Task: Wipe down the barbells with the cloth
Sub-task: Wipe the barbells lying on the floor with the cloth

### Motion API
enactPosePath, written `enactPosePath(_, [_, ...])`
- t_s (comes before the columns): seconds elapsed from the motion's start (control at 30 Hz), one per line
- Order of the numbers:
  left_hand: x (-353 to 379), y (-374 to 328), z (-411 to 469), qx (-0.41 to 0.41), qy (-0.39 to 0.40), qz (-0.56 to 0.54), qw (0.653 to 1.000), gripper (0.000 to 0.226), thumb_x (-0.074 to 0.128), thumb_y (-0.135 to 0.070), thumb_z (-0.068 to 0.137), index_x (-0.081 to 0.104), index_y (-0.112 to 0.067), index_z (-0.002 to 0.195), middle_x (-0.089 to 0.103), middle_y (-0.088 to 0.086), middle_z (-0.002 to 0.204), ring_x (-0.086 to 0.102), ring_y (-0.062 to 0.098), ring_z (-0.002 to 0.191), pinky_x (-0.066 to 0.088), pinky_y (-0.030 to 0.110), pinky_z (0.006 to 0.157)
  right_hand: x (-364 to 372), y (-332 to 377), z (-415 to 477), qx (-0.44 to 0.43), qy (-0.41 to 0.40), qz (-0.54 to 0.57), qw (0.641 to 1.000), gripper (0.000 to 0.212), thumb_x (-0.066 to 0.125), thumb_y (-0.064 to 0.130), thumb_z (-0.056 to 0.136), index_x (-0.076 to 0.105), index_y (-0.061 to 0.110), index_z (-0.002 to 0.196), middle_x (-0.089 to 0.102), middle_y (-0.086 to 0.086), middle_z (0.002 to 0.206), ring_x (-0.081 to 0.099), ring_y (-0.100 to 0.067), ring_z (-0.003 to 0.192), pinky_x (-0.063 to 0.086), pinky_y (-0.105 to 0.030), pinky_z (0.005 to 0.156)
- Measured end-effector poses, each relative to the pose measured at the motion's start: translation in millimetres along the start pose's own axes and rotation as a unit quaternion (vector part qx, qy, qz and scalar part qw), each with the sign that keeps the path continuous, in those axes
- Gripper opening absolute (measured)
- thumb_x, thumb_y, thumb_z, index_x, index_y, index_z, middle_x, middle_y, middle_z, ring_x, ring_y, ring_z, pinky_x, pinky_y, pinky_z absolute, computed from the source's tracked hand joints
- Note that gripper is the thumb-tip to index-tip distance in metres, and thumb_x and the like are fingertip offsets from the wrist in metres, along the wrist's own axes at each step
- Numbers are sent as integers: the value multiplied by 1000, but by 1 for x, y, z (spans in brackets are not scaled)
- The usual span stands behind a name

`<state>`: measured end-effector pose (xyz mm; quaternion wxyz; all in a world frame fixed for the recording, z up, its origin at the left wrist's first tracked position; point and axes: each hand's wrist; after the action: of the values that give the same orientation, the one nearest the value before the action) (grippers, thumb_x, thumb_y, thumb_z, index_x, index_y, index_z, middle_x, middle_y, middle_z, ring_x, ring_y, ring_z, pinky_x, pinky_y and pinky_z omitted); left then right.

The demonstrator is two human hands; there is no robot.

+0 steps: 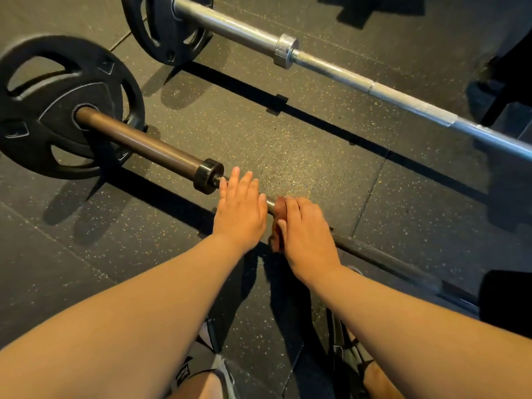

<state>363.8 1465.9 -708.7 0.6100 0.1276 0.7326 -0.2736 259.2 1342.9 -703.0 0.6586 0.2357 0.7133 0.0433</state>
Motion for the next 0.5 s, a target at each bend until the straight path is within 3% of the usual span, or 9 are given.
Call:
enactPosePath(0.1, [2, 0, -3, 17, -1, 15, 1000, 57, 23, -32, 108, 35, -2, 154, 25, 13, 166, -1, 32, 157, -8, 48, 126, -9, -3, 0, 2, 6, -39, 999, 44, 39, 39, 106, 51, 8, 134, 54, -13, 125, 52, -33, 108, 46, -45, 89])
enactPosePath(0.27, [-1, -1, -3, 24, 21, 29, 999, 57, 23, -34, 109, 31, -4, 156, 24, 12, 166, -1, 31, 157, -10, 45, 125, -31, -5, 70, 97, 233, 75, 965, 52, 19, 33, 113, 62, 2, 114, 64, -23, 120, 60, -39, 115, 45, -40, 97])
enactPosePath(0.33, [-6, -4, -2, 24, 36, 23, 999, 56, 22, -34, 109, 27, -5, 158, 21, 10, 167, -4, 29, 157, -11, 45, 125, -30, -4, 67, 102, 201, 89, 970, 50, 20, 37, 112, 61, 6, 111, 64, -20, 118, 60, -37, 114, 46, -42, 98])
enactPosePath(0.5, [-10, -9, -5, 21, 51, 26, 998, 55, 22, -33, 110, 25, -7, 159, 19, 9, 168, -5, 30, 157, -11, 46, 125, -14, -19, -21, 22, -13, 14, 1000, 35, 49, 29, 104, 54, 8, 131, 57, -13, 128, 54, -33, 113, 48, -46, 95])
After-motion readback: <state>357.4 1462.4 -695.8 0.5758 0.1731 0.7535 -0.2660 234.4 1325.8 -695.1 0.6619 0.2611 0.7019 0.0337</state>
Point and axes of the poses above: each hand's wrist, its own z-axis towards the middle knuckle, its own x-axis out of the palm, y = z × x
